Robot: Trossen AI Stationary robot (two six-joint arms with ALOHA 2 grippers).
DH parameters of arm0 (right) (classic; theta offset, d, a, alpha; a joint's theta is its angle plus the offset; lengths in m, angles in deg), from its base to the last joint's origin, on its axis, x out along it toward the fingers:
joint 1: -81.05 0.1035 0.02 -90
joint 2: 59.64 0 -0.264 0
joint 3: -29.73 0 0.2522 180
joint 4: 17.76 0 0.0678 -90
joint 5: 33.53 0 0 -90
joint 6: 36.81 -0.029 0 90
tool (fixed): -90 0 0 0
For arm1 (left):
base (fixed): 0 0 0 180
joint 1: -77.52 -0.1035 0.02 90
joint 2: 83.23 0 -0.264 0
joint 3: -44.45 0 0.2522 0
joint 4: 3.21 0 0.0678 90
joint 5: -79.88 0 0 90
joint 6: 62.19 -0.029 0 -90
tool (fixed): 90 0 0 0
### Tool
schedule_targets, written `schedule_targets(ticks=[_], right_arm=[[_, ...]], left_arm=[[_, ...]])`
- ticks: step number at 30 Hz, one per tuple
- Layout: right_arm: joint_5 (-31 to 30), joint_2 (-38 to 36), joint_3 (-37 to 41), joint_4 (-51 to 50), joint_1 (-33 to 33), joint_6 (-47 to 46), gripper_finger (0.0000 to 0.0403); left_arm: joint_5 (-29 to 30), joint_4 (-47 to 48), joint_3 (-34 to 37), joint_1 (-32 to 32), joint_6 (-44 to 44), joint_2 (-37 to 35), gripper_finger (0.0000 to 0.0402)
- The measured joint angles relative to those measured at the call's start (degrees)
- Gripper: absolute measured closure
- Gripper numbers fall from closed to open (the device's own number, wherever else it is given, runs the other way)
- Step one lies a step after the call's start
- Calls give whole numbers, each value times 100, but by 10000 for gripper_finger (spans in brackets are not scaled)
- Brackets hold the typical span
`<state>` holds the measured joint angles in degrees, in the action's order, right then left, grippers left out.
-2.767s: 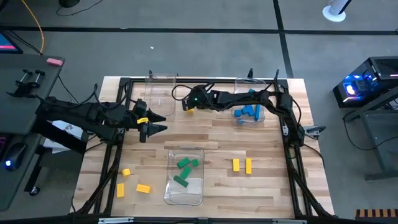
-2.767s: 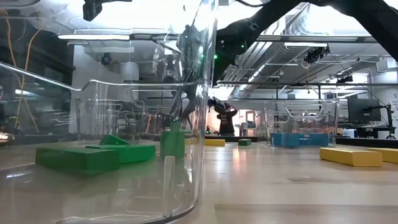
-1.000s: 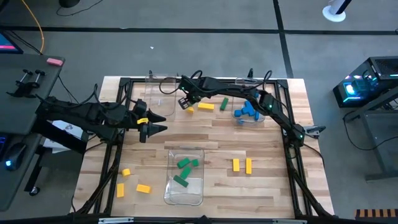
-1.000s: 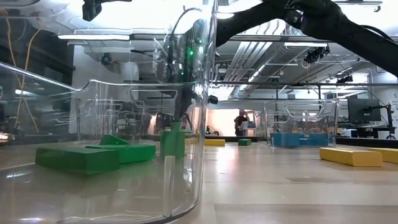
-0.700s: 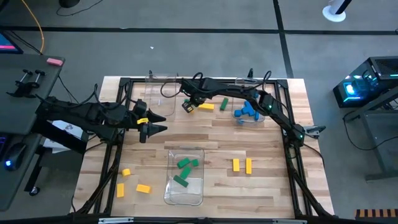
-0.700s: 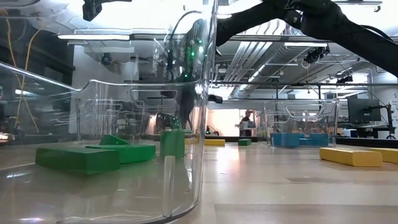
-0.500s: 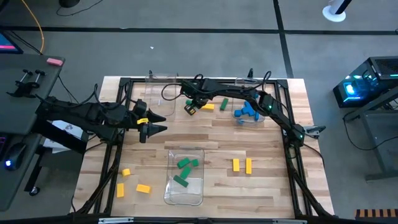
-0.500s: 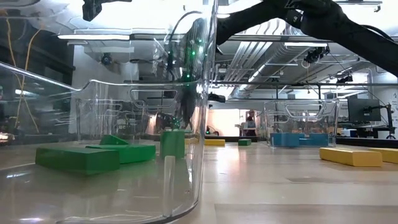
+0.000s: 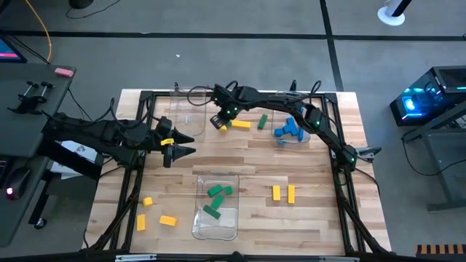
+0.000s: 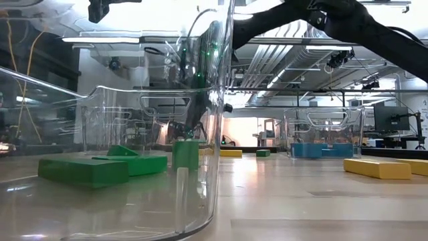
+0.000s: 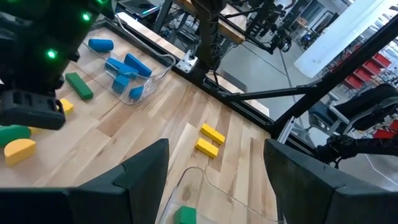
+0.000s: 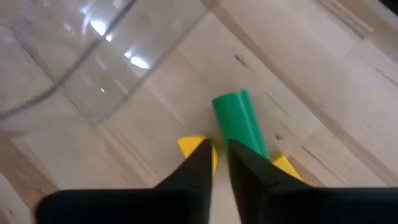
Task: Sort blocks
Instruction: Put the green block into the bottom transparent bin
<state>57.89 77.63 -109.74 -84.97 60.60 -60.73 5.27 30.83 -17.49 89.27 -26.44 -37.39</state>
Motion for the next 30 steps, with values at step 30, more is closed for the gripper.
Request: schedule_targets(ticks=[30], right_arm=[[-440, 535, 214, -59, 121, -1022, 266]], left_arm=[[-1, -3, 0, -2, 20, 1, 154]])
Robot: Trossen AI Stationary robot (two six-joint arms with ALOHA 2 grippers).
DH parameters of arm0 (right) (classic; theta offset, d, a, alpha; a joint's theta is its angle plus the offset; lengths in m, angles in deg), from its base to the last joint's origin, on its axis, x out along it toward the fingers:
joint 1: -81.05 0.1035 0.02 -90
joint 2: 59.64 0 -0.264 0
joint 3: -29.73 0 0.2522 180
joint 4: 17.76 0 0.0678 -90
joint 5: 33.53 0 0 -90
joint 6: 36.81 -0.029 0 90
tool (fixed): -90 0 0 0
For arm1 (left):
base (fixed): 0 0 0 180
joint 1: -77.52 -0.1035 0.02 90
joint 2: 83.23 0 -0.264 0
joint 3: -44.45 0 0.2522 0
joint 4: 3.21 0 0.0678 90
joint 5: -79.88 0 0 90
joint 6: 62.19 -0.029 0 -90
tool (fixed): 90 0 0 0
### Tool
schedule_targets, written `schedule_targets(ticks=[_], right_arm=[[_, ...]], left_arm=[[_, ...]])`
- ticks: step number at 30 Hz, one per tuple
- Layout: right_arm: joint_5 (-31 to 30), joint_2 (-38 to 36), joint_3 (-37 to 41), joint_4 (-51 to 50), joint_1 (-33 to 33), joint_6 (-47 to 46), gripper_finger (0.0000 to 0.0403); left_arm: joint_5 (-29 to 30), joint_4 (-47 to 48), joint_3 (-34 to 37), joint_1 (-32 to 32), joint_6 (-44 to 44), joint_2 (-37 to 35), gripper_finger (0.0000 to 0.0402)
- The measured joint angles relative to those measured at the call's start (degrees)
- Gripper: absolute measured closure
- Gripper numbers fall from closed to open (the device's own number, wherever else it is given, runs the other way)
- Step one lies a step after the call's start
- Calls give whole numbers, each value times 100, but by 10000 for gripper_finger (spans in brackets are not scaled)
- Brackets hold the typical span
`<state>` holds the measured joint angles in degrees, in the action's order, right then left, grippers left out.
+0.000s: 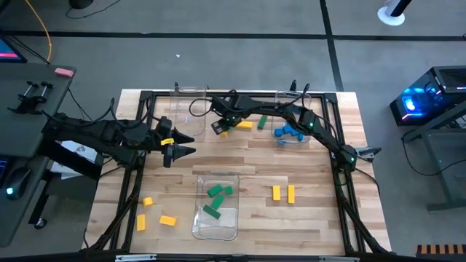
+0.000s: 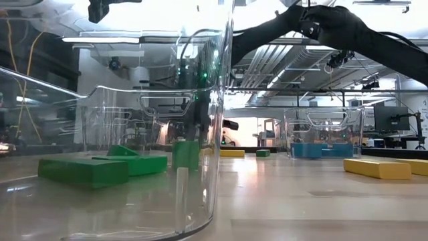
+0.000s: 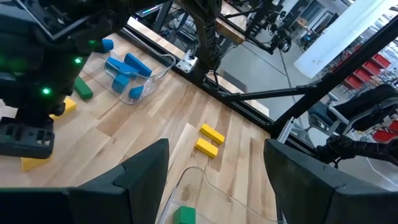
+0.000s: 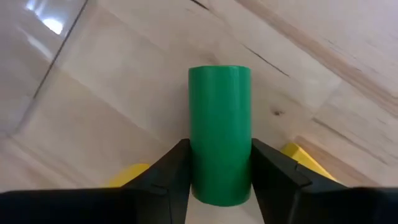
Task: Sort blocks
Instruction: Put the green block into the bottom transparent bin
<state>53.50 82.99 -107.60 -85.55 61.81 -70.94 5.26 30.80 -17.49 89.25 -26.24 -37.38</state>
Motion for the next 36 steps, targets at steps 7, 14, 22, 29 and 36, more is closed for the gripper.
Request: schedule_targets(ticks=[7, 14, 22, 29, 36], right_arm=[[-321, -8, -2, -301, 64, 224, 273], [-624, -291, -227, -559, 173, 883, 274], [-873, -1282, -314, -1255, 672, 1525, 274], [1173, -1638, -310, -1289, 2055, 1940, 274], [1248, -1532, -308, -1245, 3381, 2491, 265]], left_arm=[[0, 2, 0, 0, -11, 0, 154], [0, 2, 0, -2, -15, 1, 154], [2, 3, 0, -2, -15, 1, 154], [2, -11, 0, -2, -11, -1, 154], [2, -42, 0, -2, -2, 1, 154]])
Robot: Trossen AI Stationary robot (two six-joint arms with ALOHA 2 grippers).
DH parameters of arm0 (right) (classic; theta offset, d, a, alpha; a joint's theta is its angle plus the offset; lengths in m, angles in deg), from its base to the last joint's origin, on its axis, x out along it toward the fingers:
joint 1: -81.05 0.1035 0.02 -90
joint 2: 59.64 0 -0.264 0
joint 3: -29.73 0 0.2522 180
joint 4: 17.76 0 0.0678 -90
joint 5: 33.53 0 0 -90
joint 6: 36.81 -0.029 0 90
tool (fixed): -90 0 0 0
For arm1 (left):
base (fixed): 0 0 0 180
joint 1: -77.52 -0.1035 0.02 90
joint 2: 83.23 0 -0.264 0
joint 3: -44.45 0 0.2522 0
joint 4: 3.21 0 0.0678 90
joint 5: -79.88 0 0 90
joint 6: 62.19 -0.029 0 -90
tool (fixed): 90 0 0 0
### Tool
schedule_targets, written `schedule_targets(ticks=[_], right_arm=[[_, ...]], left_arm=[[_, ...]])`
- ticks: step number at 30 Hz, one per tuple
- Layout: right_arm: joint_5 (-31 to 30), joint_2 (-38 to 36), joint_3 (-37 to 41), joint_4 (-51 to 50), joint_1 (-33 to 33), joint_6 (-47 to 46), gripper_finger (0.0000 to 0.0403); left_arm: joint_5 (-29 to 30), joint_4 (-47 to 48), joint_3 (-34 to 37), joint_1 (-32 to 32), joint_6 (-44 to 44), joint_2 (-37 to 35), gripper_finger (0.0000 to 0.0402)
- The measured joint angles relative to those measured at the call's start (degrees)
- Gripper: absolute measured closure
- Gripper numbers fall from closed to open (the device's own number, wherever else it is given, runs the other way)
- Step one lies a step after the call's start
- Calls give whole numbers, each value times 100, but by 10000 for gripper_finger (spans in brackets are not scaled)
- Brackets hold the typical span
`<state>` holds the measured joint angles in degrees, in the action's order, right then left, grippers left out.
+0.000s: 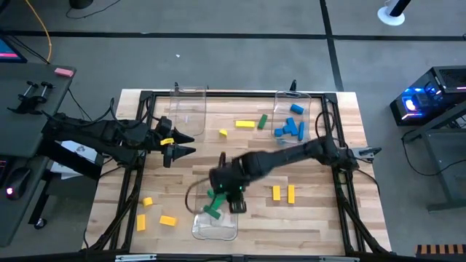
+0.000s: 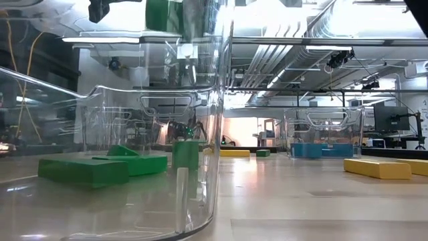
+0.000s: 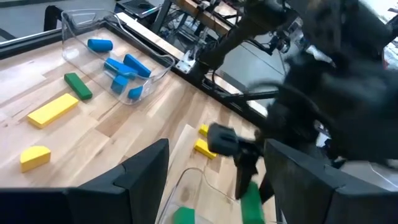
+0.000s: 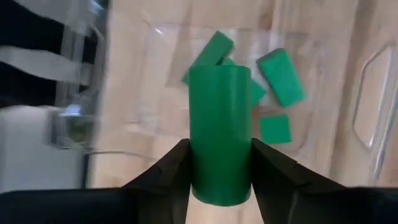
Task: Sort blocks
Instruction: Put the green block into the bottom transparent bin, then move the green block to the center of the table
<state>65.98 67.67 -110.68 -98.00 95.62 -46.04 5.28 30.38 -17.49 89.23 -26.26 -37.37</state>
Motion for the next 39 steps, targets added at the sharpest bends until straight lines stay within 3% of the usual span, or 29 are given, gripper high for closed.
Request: schedule_targets(ticks=[3, 9, 13, 17, 21, 24, 29, 32, 36, 39], right_arm=[[-487, 32, 0, 249, 159, -20, 237], [-478, 22, 0, 151, 142, -78, 176], [-944, -128, 0, -595, -35, -221, 167], [-1980, -362, 0, -1480, -742, -231, 174], [-2275, -470, 5, -1695, -1867, -228, 185], [-2159, -513, 223, -1790, -2873, -623, 194], [-1314, -508, 892, -1667, -4270, -1453, 214], [-1545, -518, 1129, -1437, -4453, -1287, 256], [-1797, -516, 1331, -932, -4324, -589, 371], [-1837, -506, 1584, -732, -4194, -19, 388]], left_arm=[[0, -5, 0, 0, 4, 0, 154], [-2, -13, 0, 0, 104, -1, 154], [-2, -9, 0, 2, 216, 0, 154], [-4, 6, -2, 4, 244, 0, 154], [-7, 0, -2, 4, 195, 0, 154], [-21, 4, -2, 4, 141, -1, 154], [-26, 33, -2, 4, -36, 0, 154], [-26, 21, -2, 2, -58, -2, 154], [-22, 22, -2, 2, -59, 0, 154], [72, 22, -2, 2, -61, 0, 154]])
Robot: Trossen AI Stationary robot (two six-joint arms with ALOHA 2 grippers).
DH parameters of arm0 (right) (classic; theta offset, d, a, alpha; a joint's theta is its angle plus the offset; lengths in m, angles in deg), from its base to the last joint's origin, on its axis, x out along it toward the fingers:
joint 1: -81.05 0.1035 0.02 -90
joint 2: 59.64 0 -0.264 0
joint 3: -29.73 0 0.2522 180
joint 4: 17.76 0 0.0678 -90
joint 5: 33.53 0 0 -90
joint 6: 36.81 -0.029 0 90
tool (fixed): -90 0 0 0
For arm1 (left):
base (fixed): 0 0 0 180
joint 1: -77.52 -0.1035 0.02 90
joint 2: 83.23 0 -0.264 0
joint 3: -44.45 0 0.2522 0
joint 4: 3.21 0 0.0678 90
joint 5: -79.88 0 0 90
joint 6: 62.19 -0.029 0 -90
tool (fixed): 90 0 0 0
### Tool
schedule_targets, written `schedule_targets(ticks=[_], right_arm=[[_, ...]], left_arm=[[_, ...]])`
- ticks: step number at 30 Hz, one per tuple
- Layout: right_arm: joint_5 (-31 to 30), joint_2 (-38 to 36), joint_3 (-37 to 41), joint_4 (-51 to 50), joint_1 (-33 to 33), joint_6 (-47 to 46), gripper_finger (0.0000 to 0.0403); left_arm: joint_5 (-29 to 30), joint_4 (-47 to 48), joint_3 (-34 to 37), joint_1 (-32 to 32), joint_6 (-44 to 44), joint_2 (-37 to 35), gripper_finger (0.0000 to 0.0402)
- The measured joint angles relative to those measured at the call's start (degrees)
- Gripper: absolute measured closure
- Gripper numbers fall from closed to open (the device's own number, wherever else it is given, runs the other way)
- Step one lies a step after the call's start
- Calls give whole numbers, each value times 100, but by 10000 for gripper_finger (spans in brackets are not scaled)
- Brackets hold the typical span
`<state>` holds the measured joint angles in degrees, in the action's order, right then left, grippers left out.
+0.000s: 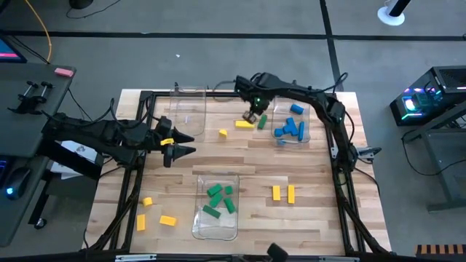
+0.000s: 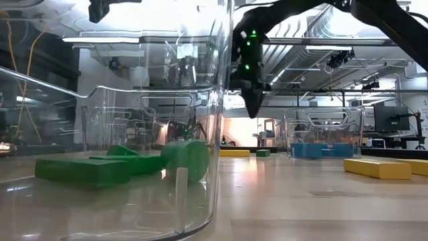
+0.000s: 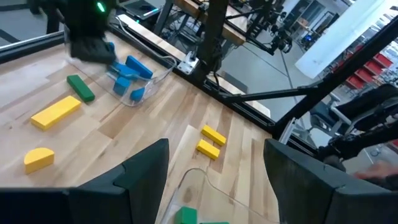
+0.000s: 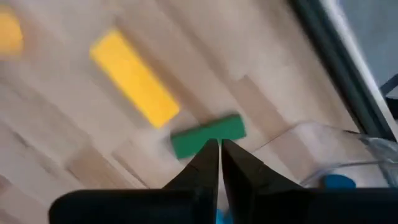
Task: Sort blocks
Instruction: Move the green block to the center of the table
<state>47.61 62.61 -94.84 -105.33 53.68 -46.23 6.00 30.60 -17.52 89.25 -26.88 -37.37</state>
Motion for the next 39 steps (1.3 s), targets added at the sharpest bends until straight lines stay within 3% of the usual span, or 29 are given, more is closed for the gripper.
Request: schedule_targets(ticks=[4, 12, 20, 29, 39], right_arm=[[8, 145, 483, -163, 51, 661, 400], [-223, 145, 1232, 418, 224, 991, 401], [-625, 156, 1319, 891, 326, 1595, 402], [-634, 290, 1321, 1098, 96, 1337, 402], [-664, 528, 1301, 1006, 315, 1247, 403]], left_arm=[[121, -11, 0, 0, 2, -1, 154], [280, -26, 0, -8, 154, -1, 154], [448, -33, 0, -9, 252, -2, 154], [450, -28, 0, -7, 309, 0, 154], [450, -22, 0, -4, 361, 0, 154]])
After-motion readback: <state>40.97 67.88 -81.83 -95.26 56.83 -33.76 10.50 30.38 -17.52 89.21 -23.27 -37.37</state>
